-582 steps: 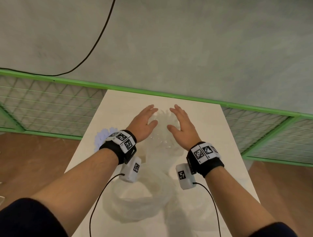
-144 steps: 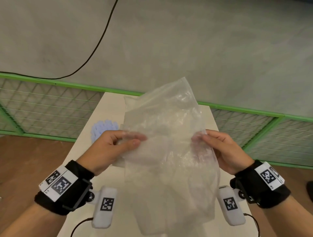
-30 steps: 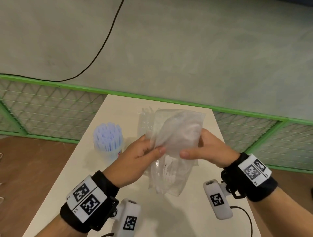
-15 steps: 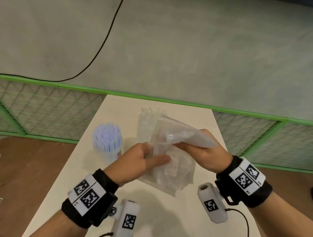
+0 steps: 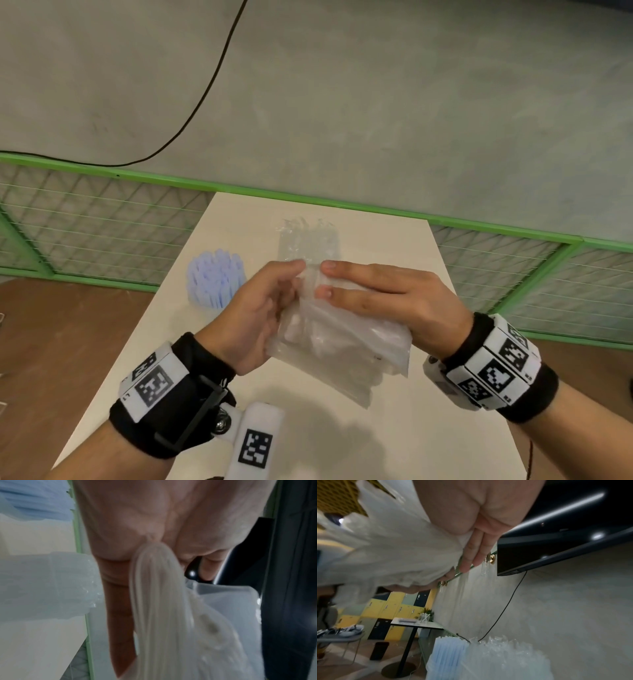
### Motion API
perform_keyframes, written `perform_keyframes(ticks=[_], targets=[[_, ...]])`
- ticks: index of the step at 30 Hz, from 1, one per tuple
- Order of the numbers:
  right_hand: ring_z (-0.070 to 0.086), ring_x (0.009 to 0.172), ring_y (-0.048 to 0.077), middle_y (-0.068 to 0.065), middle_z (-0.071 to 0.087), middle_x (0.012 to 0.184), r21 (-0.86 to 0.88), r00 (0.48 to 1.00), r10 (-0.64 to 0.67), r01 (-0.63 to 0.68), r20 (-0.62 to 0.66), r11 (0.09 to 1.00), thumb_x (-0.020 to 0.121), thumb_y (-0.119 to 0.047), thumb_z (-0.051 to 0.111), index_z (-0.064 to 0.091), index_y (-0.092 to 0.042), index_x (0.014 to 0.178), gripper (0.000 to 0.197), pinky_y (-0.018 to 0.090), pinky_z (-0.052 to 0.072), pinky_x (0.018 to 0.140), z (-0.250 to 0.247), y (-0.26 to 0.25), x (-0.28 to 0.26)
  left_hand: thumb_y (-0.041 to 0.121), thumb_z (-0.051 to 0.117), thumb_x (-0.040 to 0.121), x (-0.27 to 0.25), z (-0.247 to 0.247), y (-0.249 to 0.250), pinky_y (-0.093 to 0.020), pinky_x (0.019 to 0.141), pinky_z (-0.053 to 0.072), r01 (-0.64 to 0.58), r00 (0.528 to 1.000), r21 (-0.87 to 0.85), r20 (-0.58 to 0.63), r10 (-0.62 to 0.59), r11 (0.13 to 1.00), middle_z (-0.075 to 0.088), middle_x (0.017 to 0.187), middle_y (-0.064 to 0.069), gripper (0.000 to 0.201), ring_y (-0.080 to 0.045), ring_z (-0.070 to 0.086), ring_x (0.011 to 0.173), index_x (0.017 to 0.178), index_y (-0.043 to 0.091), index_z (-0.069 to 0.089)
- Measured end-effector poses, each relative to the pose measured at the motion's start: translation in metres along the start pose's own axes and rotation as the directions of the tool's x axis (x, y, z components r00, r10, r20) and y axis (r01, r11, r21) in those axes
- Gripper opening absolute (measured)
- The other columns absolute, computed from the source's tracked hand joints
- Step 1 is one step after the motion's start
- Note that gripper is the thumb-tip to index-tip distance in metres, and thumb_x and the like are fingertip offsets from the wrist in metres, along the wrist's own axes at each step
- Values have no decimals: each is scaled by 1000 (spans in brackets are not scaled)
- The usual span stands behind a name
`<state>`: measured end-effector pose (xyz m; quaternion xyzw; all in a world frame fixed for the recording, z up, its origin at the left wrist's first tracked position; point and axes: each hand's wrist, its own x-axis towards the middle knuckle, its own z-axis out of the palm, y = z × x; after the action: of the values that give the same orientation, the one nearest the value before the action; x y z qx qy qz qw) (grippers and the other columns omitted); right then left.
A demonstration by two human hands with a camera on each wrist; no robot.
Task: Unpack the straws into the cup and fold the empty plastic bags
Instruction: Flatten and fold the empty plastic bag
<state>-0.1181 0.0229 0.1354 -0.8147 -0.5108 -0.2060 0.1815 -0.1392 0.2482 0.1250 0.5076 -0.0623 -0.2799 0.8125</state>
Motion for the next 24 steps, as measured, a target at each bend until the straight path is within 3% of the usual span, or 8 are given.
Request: perform_keyframes(ticks=[2, 4, 6, 9, 12, 15, 19, 24], targets=[[63, 112, 21, -2, 50, 146, -43, 1000, -22, 22, 0, 999, 94, -8, 66, 61, -23, 131, 40, 38, 54, 84, -1, 0, 1, 47, 61, 88, -2, 3, 2, -29, 79, 56, -20, 998, 117, 66, 12, 993, 73, 102, -10, 43, -22, 70, 96, 102, 9, 75], [63, 112, 22, -5, 47, 149, -68, 999, -18, 21, 43, 997, 96, -10, 63, 57, -26, 136, 43, 39, 53, 85, -4, 1, 3, 21, 68, 86, -3, 6, 3, -35, 88, 55, -70, 996, 280, 69, 53, 958, 70, 112, -20, 31, -27, 69, 103, 110, 1, 69], [59, 120, 18, -11, 40, 153, -64, 994, 13, -5, 112, 998, 97, -14, 61, 46, -32, 143, 51, 39, 54, 87, -10, 4, 4, 8, 70, 77, -3, -1, 1, -38, 86, 55, -69, 997, 348, -1, 74, 935, 68, 112, -26, 37, -30, 69, 98, 111, -4, 64], [54, 126, 10, -18, 42, 149, 220, 953, 235, -275, 191, 936, 88, -7, 66, 36, -35, 147, 72, 40, 52, 93, -25, 13, -3, 13, 71, 74, -3, -10, 1, -36, 85, 56, -106, 982, 477, -89, 167, 873, 73, 105, -13, 33, -23, 71, 96, 106, 8, 68], [51, 124, 13, -15, 53, 135, 457, 831, 480, -555, 281, 695, 85, -22, 63, 40, -35, 144, 65, 38, 47, 100, -30, 15, -4, 21, 73, 81, -3, -10, -1, -16, 75, 46, -87, 916, 784, -180, 359, 614, 65, 90, 3, 8, -2, 62, 82, 84, 20, 66], [53, 112, 9, -10, 56, 118, 377, 836, 541, -532, 93, 758, 92, -46, 50, 59, -26, 123, 39, 29, 45, 95, -3, -1, 11, 16, 70, 84, 3, 7, -6, -6, 66, 37, -138, 882, 870, -110, 458, 474, 55, 83, 11, 24, 5, 55, 79, 74, 33, 57], [52, 85, 11, -14, 56, 88, 186, 810, 568, -542, -145, 820, 97, -48, 41, 52, -28, 96, 23, 36, 44, 79, 31, -18, 22, 24, 77, 78, 10, 16, -13, -7, 63, 39, -174, 822, 829, -174, 542, 531, 56, 82, 11, 21, 5, 55, 76, 72, 32, 59], [49, 62, 5, -16, 49, 63, 294, 807, 581, -533, -106, 793, 98, -44, 48, 48, -29, 92, 16, 17, 36, 58, 31, -16, 20, 47, 80, 62, 6, 6, -17, -16, 78, 46, -202, 844, 729, -209, 494, 654, 60, 99, 17, 37, 2, 59, 94, 95, 41, 64]])
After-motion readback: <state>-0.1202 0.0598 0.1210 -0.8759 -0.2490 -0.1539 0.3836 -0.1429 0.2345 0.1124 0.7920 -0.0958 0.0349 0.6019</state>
